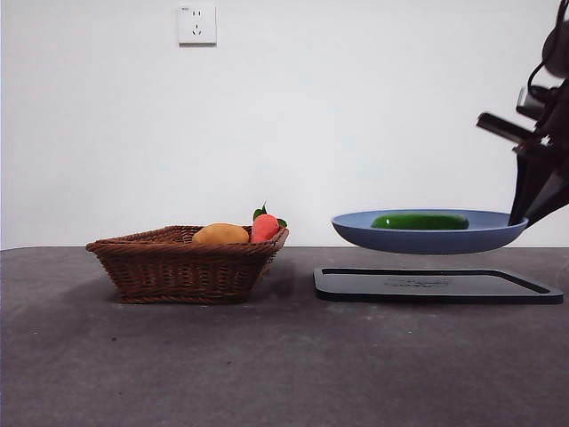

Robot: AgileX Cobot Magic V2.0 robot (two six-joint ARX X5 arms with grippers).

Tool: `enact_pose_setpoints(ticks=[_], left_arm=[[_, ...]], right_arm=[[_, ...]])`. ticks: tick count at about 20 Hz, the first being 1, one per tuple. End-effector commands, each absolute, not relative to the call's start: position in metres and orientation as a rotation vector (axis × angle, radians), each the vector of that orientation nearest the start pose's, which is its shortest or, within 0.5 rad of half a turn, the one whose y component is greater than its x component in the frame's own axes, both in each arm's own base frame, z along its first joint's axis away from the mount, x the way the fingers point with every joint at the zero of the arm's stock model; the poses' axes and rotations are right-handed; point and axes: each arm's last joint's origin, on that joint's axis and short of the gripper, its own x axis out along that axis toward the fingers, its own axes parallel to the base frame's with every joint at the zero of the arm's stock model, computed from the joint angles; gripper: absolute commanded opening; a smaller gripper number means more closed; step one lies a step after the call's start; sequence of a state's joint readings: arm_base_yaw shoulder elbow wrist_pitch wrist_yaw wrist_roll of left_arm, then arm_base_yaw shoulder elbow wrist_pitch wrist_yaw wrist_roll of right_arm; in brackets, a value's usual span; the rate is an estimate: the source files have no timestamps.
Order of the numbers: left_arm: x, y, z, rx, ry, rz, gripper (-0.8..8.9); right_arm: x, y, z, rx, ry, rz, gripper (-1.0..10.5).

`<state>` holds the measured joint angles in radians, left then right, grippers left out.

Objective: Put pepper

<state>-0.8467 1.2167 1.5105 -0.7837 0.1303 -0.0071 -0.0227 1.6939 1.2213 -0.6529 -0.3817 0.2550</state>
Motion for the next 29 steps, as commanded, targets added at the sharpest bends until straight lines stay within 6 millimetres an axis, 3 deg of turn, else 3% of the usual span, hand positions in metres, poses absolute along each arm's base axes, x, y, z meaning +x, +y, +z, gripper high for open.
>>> enact_pose_setpoints(ticks=[1,5,8,13,17,21,25,29], left_arm=[[0.145,-0.172,0.44,0.177,0.465,-0.965,2.49],[0.14,-0.167,0.442,0.172,0.467,-0.966,2.49],[0.14,-0.167,0.441,0.166,0.479,-0.963,2.49],[0.14,-0.167,0.441,0.152,0.487,-0.958,2.49],[0.14,-0.167,0.441,0.149,0.489,-0.958,2.49],[0.14,-0.167,0.441,0.15,0.489,-0.955,2.49],[0.141,-0.165,0.44,0.172,0.496,-0.906,2.49],[0.141,-0.163,0.437,0.209,0.51,-0.85,2.47]], right_arm=[[0.364,-0.001,0.217,0.47,1.142,0.168,0.0],[0.394,-0.004,0.203,0.474,1.145,0.163,0.0],[0.405,-0.005,0.19,0.473,1.134,0.165,0.0],[0.411,-0.005,0.169,0.477,1.166,0.158,0.0],[0.412,-0.005,0.166,0.474,1.171,0.161,0.0],[0.411,-0.005,0.167,0.472,1.179,0.167,1.3],[0.403,-0.009,0.194,0.456,1.124,0.169,2.0],[0.372,-0.009,0.258,0.408,1.033,0.202,2.0]])
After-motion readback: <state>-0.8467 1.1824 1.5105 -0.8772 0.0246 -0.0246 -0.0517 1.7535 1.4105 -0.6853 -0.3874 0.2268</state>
